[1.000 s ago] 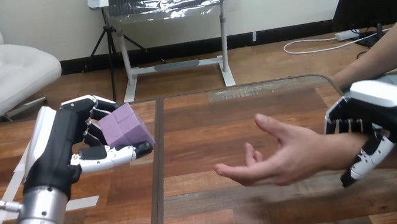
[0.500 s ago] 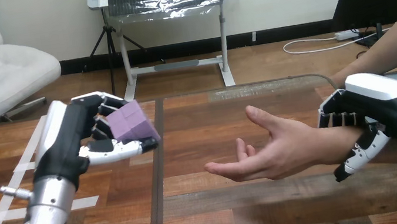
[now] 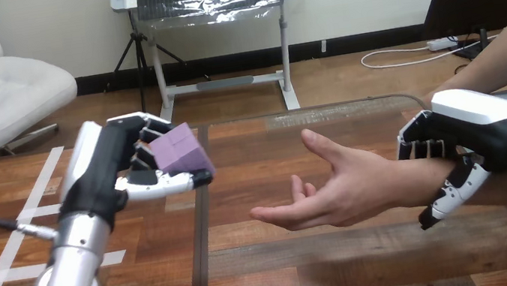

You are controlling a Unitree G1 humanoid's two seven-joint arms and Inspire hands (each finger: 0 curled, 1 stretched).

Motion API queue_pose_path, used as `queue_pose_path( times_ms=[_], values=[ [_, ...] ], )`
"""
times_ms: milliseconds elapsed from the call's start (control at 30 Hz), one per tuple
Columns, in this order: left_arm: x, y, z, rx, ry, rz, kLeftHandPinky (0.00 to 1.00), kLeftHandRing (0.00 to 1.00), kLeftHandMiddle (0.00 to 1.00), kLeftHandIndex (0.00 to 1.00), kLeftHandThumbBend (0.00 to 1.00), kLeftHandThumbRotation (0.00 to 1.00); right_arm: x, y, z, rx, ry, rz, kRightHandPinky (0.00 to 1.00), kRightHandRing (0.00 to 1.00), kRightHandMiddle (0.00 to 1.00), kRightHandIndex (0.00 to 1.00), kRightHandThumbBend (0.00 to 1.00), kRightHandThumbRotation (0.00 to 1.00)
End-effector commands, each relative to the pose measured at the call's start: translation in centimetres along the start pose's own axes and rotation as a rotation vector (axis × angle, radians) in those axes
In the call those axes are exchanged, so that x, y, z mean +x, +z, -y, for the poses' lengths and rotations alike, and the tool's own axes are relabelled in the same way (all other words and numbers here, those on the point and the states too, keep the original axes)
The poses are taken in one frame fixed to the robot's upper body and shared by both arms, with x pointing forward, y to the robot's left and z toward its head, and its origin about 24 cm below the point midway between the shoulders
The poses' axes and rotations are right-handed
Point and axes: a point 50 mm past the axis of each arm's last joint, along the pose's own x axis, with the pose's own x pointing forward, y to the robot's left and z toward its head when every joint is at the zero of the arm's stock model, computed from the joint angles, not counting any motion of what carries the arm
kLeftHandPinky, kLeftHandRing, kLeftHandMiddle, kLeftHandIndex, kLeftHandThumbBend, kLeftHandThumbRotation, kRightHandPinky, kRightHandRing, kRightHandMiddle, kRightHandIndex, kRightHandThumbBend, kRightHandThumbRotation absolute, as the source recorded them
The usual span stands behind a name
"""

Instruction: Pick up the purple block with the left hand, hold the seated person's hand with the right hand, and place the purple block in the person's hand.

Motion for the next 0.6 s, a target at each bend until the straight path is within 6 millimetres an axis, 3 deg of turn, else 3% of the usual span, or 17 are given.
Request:
queue_pose_path(
  times_ms=[0, 567],
  values=[
    [2.3, 2.9, -0.3, 0.008, 0.016, 0.122, 0.29, 0.35, 0.41, 0.46, 0.63, 0.0, 0.4, 0.5, -0.4, 0.051, -0.018, 0.02, 0.35, 0.4, 0.46, 0.49, 0.89, 0.08],
    [3.9, 4.0, 1.5, -0.041, -0.031, 0.141, 0.31, 0.35, 0.41, 0.46, 0.62, 0.0, 0.5, 1.2, -0.2, 0.071, -0.026, 0.041, 0.37, 0.42, 0.46, 0.5, 0.9, 0.08]
  ],
)
